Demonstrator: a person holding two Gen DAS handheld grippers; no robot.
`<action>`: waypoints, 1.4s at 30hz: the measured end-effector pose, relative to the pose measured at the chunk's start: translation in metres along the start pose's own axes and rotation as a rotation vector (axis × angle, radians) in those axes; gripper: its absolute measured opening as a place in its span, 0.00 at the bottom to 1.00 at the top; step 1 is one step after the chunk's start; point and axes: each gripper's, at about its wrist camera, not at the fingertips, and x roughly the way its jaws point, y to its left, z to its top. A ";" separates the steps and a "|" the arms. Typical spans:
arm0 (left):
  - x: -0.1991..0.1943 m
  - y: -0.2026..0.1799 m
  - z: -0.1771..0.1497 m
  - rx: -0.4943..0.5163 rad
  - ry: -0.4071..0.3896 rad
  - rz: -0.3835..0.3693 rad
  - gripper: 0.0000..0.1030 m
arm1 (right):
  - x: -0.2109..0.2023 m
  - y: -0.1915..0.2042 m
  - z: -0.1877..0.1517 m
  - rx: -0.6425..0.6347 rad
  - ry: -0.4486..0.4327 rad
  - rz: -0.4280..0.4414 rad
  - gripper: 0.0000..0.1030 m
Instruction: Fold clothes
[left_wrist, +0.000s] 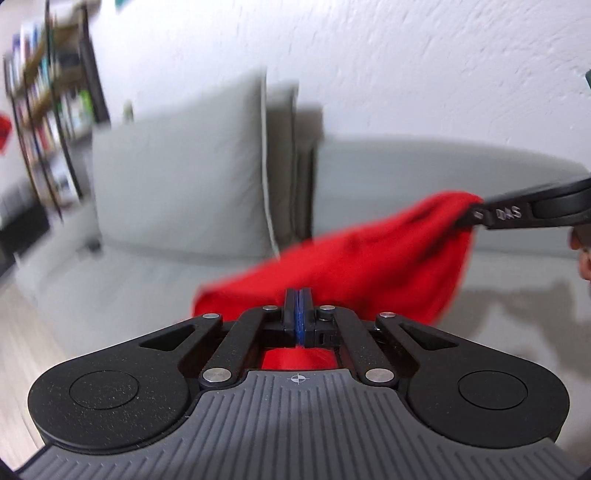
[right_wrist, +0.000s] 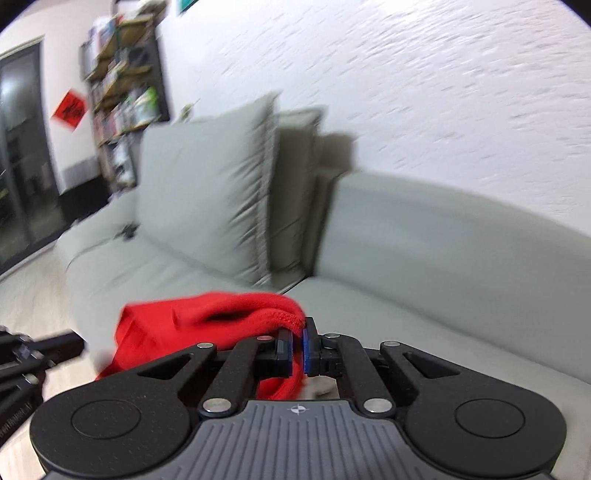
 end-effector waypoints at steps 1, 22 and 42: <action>-0.005 -0.005 0.005 0.007 -0.017 -0.019 0.00 | -0.013 -0.010 -0.001 0.025 -0.013 -0.029 0.05; -0.060 -0.226 -0.075 0.349 0.249 -0.639 0.13 | -0.189 -0.145 -0.225 0.426 0.286 -0.457 0.06; -0.040 -0.193 -0.105 0.345 0.488 -0.616 0.43 | -0.181 -0.155 -0.243 0.328 0.491 -0.552 0.44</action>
